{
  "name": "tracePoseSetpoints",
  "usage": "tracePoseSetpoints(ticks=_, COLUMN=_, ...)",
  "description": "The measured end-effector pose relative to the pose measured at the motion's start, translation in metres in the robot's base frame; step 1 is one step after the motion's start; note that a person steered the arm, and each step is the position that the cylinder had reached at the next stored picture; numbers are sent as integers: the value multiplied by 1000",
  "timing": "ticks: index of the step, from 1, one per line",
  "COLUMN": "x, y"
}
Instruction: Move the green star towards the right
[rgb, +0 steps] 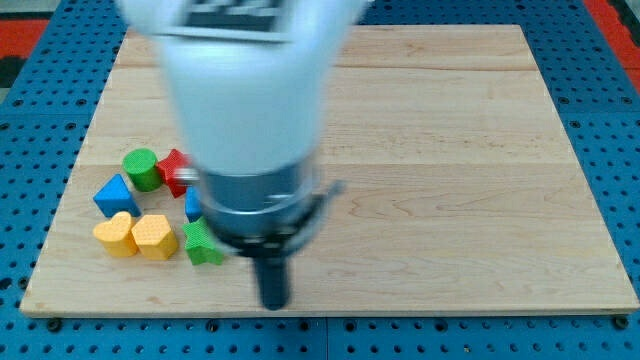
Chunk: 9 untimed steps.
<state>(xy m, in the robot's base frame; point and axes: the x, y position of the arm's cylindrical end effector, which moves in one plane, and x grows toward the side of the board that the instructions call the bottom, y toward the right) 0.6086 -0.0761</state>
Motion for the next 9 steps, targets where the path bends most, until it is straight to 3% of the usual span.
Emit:
tracePoseSetpoints(ticks=2, x=-12, y=-170)
tracePoseSetpoints(ticks=3, x=-48, y=-210)
tracePoseSetpoints(ticks=4, x=-74, y=-192)
tracePoseSetpoints(ticks=6, x=-61, y=-37)
tracePoseSetpoints(ticks=8, x=-53, y=-67)
tracePoseSetpoints(ticks=9, x=-66, y=-27)
